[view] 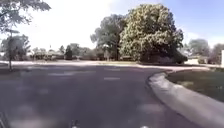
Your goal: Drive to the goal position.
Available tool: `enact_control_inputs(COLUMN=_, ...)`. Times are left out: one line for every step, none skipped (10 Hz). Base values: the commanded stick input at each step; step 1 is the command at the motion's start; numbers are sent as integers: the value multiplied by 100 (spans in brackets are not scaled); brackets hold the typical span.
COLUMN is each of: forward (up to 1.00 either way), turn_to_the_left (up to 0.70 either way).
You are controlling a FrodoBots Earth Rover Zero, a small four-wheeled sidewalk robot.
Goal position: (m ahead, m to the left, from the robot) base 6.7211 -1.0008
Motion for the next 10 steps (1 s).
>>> enact_control_inputs(forward=100, turn_to_the_left=-4)
enact_control_inputs(forward=100, turn_to_the_left=0)
enact_control_inputs(forward=100, turn_to_the_left=0)
enact_control_inputs(forward=100, turn_to_the_left=0)
enact_control_inputs(forward=100, turn_to_the_left=0)
enact_control_inputs(forward=100, turn_to_the_left=-14)
enact_control_inputs(forward=100, turn_to_the_left=-37)
enact_control_inputs(forward=100, turn_to_the_left=-40)
enact_control_inputs(forward=100, turn_to_the_left=-40)
enact_control_inputs(forward=100, turn_to_the_left=-30)
